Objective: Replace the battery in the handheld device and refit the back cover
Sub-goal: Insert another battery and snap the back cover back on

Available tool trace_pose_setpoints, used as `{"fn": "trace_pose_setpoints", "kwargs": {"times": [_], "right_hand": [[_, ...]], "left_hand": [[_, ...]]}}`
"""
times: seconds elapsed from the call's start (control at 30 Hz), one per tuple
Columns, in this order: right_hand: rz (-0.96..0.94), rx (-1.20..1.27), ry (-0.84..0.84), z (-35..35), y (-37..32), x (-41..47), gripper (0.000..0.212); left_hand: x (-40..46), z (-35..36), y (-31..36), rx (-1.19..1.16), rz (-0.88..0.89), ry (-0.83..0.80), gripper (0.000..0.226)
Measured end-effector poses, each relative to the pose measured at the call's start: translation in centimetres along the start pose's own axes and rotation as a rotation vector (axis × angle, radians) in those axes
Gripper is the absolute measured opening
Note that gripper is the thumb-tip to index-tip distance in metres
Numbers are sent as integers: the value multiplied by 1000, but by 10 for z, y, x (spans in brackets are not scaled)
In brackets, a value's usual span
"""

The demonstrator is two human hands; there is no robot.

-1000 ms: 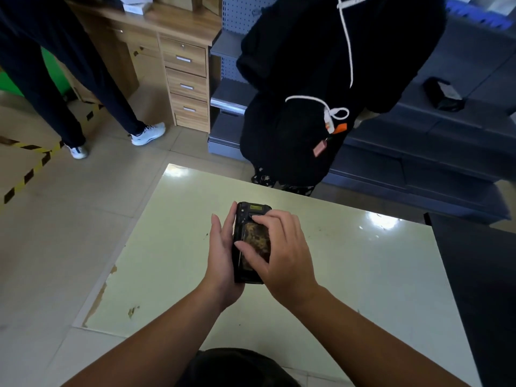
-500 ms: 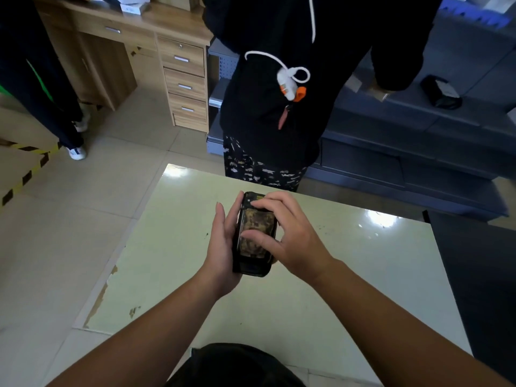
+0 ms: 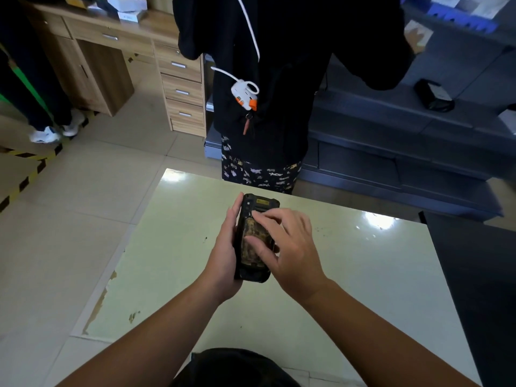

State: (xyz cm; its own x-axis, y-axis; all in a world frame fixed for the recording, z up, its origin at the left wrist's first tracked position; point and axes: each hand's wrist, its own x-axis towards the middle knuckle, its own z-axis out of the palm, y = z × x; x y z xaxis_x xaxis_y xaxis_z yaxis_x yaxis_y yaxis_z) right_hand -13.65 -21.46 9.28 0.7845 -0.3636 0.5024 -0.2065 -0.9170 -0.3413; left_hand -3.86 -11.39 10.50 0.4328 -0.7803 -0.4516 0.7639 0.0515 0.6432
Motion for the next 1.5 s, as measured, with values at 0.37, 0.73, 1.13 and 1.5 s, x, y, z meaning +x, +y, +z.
{"fn": "trace_pose_setpoints", "kwargs": {"times": [0.37,0.73,1.13,1.5], "right_hand": [[70,-180,-71,6,-17,-13,34],[490,496,-173,16,-34,-12,52],[999,976,270,21,-43,0,40],[937,854,282,11,-31,2,36]], "left_hand": [[-4,-15,-12,95,120,113,42],[-1,-10,-7,182,252,180,49],[-6,14,-25,402,319,231,49],[-2,20,-33,304,324,277,48]]}}
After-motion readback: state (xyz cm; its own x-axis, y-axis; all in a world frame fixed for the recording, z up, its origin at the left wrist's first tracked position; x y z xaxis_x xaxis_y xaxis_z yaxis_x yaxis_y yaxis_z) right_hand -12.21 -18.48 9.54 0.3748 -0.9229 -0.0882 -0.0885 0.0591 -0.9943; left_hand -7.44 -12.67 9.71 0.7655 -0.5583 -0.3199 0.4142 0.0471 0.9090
